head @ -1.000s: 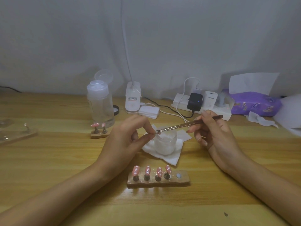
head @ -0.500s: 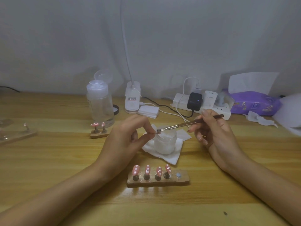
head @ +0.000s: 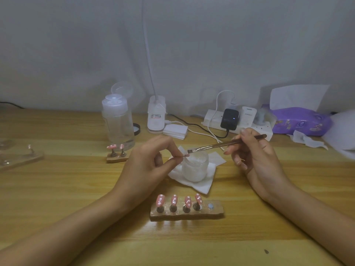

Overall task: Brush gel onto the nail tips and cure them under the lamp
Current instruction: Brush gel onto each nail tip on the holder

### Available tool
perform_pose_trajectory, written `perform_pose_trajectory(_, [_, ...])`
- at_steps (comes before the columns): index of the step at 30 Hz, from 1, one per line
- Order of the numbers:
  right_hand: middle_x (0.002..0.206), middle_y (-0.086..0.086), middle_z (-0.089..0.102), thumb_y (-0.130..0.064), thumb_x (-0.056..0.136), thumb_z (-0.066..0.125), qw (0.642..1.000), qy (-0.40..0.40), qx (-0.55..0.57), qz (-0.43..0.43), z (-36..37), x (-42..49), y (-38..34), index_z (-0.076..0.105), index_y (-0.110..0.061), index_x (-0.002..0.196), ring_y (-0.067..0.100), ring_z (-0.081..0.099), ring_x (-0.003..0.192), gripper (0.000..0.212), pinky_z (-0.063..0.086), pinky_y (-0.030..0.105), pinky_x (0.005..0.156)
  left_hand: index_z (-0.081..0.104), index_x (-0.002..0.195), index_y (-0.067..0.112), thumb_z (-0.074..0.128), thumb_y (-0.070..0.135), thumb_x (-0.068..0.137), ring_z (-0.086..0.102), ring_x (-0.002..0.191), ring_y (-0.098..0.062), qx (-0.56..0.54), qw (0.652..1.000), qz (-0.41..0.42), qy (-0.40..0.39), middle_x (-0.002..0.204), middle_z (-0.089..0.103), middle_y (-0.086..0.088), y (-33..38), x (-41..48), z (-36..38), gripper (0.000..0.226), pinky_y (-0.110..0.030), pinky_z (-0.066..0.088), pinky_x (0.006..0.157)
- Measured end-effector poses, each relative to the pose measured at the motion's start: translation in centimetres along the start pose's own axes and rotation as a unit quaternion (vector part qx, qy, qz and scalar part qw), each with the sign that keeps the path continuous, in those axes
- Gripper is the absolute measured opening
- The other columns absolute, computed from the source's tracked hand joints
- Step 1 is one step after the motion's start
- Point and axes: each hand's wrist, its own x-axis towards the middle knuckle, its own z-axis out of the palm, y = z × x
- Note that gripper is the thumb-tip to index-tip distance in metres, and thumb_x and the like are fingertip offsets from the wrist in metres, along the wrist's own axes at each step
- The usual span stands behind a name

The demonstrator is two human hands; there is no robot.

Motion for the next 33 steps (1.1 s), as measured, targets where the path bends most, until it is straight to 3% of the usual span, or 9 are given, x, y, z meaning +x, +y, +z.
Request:
perform_pose_trajectory(6, [0.063, 0.011, 0.069, -0.040, 0.082, 0.059, 1.000, 0.010, -0.005, 0.002, 0.1, 0.0, 0.1, 0.056, -0.014, 0.079, 0.010, 0.050, 0.043, 0.027, 0.035, 0.016, 0.038, 0.067, 0.083, 0.025, 0.073, 0.019, 0.085, 0.050, 0.056, -0.017, 0.001, 1.000, -0.013, -0.001, 0.092, 0.065, 0.018, 0.0, 0.2, -0.1, 0.009, -0.020, 0.043, 0.053])
perform_pose_trajectory(20, [0.067, 0.013, 0.070, -0.041, 0.083, 0.060, 1.000, -0.002, -0.022, -0.016, 0.1, -0.1, 0.1, 0.058, -0.017, 0.077, 0.012, 0.052, 0.045, 0.026, 0.036, 0.017, 0.039, 0.068, 0.082, 0.023, 0.074, 0.019, 0.085, 0.051, 0.056, -0.019, -0.006, 1.000, -0.018, -0.002, 0.090, 0.066, 0.017, 0.3, 0.0, 0.1, 0.008, -0.031, 0.046, 0.052])
perform_pose_trajectory(26, [0.063, 0.011, 0.068, -0.037, 0.087, 0.057, 0.999, 0.027, 0.010, -0.023, 0.0, -0.2, -0.2, 0.059, -0.015, 0.079, 0.011, 0.052, 0.044, 0.023, 0.037, 0.017, 0.039, 0.068, 0.083, 0.024, 0.074, 0.019, 0.085, 0.050, 0.055, -0.018, -0.012, 1.000, -0.017, -0.003, 0.090, 0.066, 0.020, 0.2, 0.1, 0.2, 0.008, -0.028, 0.046, 0.052])
perform_pose_trajectory(29, [0.071, 0.005, 0.070, -0.038, 0.094, 0.052, 0.998, 0.021, 0.036, -0.049, -0.2, -0.3, -1.0, 0.069, -0.022, 0.094, 0.008, 0.052, 0.048, 0.024, 0.038, 0.015, 0.042, 0.070, 0.086, 0.024, 0.073, 0.021, 0.086, 0.051, 0.055, -0.018, -0.063, 0.997, -0.036, -0.001, 0.092, 0.070, 0.019, 0.2, 0.2, 0.0, 0.005, -0.030, 0.048, 0.054])
perform_pose_trajectory(31, [0.086, 0.004, 0.073, -0.036, 0.094, 0.051, 0.998, -0.025, 0.027, -0.060, 0.1, -0.3, -2.0, 0.070, -0.028, 0.113, 0.007, 0.057, 0.060, 0.029, 0.041, 0.015, 0.046, 0.070, 0.091, 0.020, 0.074, 0.020, 0.085, 0.060, 0.063, -0.011, -0.115, 0.992, -0.055, 0.007, 0.095, 0.072, 0.009, 0.2, 0.3, -0.3, 0.007, -0.028, 0.050, 0.054])
perform_pose_trajectory(33, [0.103, 0.006, 0.074, -0.029, 0.095, 0.052, 0.993, -0.077, -0.026, -0.083, 0.5, -0.4, -3.0, 0.069, -0.029, 0.119, 0.009, 0.061, 0.076, 0.030, 0.046, 0.017, 0.052, 0.064, 0.095, 0.017, 0.077, 0.022, 0.081, 0.068, 0.072, -0.014, -0.187, 0.979, -0.082, 0.018, 0.096, 0.074, 0.001, 0.4, 0.4, -0.5, 0.019, -0.024, 0.050, 0.050])
